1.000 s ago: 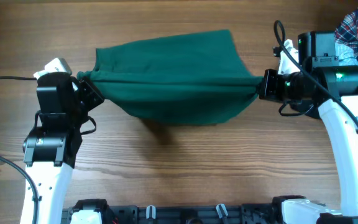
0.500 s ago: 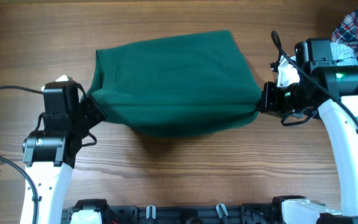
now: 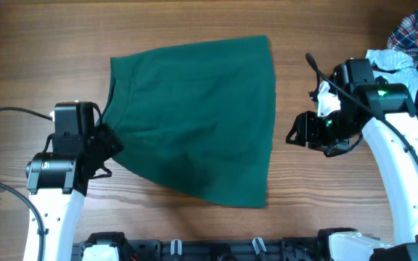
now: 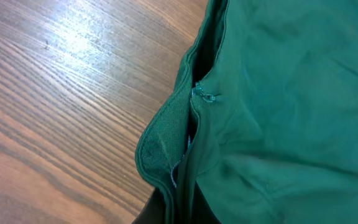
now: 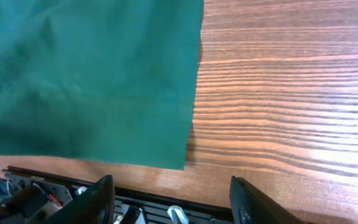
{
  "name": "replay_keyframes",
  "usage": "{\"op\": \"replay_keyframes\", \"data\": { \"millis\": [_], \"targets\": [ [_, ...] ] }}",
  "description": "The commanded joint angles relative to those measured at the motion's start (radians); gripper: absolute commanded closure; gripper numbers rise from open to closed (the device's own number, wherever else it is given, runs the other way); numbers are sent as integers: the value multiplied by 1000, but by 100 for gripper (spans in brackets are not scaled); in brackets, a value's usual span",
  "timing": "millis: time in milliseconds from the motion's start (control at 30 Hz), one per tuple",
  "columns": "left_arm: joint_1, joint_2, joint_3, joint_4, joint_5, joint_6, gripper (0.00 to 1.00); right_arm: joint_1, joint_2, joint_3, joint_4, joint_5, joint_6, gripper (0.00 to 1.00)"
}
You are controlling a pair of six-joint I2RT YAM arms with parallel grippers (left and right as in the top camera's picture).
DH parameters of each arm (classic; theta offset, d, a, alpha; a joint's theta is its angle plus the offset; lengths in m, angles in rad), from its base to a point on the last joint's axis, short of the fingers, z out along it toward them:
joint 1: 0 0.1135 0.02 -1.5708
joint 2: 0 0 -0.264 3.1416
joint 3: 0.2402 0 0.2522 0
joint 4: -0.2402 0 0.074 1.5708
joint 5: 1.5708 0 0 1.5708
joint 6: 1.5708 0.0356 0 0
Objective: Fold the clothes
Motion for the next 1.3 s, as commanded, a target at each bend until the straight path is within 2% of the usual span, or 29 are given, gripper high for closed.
{"op": "replay_keyframes", "data": {
  "millis": [0, 200, 267, 333, 367, 400, 500, 600, 733, 967, 1167, 1267],
  "targets": [
    [8, -6, 18, -8, -16, 12, 96, 4, -7, -6, 7, 9, -5, 39],
    [8, -4, 18, -11, 24, 12, 95, 4, -6, -6, 27, 9, -2, 33],
    [7, -3, 18, -11, 47, 12, 89, 4, -6, -6, 37, 9, -1, 29],
    [7, -3, 18, -11, 61, 12, 78, 4, -6, -6, 41, 9, -2, 26],
    [8, -3, 18, -12, 70, 12, 62, 4, -6, -6, 44, 9, -2, 23],
    [8, -3, 18, -15, 76, 12, 50, 4, -6, -6, 44, 9, -2, 21],
    [8, -3, 18, -35, 101, 12, 41, 4, -6, -6, 49, 9, -2, 20],
    [8, -3, 18, -60, 116, 12, 41, 4, -6, -6, 56, 9, -2, 19],
    [8, -3, 18, -74, 115, 12, 46, 4, -6, -6, 66, 9, -2, 19],
    [8, 10, 18, -33, 108, 12, 81, 4, -6, -23, 57, 8, 0, 19],
    [8, 82, 18, -29, 115, 12, 82, 34, -6, -138, 157, -26, 1, 20],
    [7, 132, 18, -27, 120, 12, 87, 79, -6, -200, 257, -51, 3, 20]
  ]
}}
